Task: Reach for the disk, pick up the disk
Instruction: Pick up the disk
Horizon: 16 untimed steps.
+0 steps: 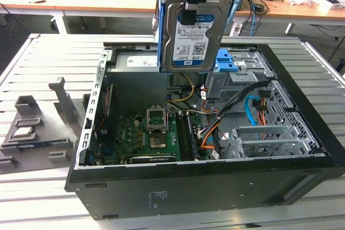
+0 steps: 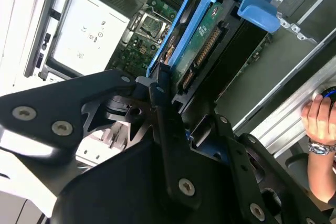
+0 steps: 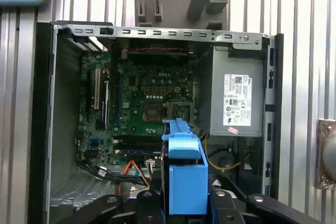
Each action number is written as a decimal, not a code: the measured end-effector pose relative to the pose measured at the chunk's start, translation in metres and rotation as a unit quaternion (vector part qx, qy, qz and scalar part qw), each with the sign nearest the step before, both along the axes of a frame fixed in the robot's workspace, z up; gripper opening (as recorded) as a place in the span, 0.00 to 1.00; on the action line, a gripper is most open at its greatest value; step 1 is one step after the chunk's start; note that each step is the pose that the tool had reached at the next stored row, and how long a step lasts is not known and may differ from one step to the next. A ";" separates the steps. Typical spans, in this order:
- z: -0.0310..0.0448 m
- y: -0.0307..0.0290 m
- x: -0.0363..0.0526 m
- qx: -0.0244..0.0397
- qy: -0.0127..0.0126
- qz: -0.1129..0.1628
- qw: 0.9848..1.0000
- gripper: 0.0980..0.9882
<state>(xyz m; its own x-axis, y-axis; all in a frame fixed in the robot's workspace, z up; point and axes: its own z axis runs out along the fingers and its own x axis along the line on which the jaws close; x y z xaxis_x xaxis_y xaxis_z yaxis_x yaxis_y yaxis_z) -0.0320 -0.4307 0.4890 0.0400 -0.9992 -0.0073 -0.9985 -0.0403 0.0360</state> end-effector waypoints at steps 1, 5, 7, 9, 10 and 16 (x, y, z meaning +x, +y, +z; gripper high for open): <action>0.0000 -0.0046 0.0000 0.000 0.000 0.000 1.000 0.30; -0.0001 -0.0174 0.0000 0.000 0.000 0.000 1.000 0.30; -0.0002 -0.0230 0.0000 0.000 0.000 0.000 1.000 0.30; -0.0002 -0.0283 0.0000 0.000 0.000 0.000 1.000 0.30; -0.0003 -0.0323 0.0000 0.000 0.000 0.000 1.000 0.30; -0.0005 -0.0556 0.0000 0.000 0.000 0.000 1.000 0.30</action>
<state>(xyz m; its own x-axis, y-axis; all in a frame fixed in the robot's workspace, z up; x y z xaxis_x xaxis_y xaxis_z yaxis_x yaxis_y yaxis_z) -0.0320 -0.4863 0.4885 0.0401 -0.9992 -0.0072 -0.9985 -0.0403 0.0360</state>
